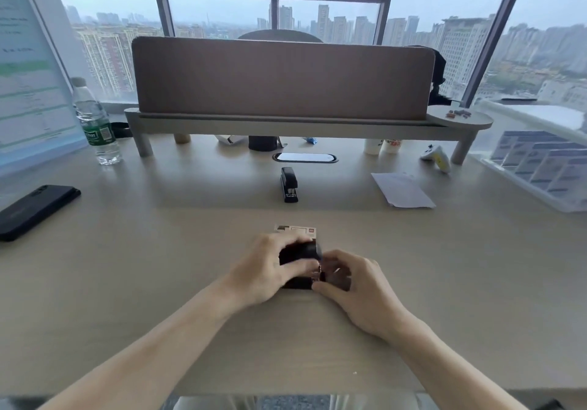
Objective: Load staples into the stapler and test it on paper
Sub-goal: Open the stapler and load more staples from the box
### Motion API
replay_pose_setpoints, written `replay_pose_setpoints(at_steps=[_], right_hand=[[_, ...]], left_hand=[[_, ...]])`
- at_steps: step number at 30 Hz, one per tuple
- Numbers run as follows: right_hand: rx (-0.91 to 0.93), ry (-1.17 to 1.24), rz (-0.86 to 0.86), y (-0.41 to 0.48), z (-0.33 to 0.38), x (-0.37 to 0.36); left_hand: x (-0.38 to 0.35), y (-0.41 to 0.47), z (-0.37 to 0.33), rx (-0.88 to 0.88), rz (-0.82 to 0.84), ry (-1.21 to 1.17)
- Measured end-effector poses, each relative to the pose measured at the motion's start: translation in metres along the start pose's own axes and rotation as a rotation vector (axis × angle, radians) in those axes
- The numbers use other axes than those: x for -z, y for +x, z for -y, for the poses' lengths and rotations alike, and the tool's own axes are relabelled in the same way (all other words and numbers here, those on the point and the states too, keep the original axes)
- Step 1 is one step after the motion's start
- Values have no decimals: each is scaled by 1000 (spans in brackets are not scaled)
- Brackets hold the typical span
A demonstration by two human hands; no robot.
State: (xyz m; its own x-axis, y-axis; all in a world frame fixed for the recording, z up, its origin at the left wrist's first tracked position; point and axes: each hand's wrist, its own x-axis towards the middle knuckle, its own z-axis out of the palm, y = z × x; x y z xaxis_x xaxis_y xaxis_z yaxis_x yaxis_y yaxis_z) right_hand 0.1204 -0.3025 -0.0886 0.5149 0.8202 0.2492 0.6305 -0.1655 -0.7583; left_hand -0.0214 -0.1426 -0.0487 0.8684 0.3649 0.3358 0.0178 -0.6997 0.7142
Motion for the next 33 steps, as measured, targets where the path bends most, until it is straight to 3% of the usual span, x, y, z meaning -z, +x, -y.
replay_pose_setpoints(at_steps=[3, 12, 21, 25, 33], right_hand=[[-22, 12, -14, 1, -2, -1], [-18, 9, -22, -2, 2, -1], [-20, -1, -29, -2, 4, -1], [-13, -7, -31, -2, 5, -1], [14, -32, -29, -3, 2, -2]], left_hand=[[16, -4, 6, 54, -119, -362], [55, -34, 25, 87, -258, -591], [99, -75, 71, 332, -202, -550], [102, -81, 75, 327, -145, -378], [103, -81, 72, 300, -166, -310]])
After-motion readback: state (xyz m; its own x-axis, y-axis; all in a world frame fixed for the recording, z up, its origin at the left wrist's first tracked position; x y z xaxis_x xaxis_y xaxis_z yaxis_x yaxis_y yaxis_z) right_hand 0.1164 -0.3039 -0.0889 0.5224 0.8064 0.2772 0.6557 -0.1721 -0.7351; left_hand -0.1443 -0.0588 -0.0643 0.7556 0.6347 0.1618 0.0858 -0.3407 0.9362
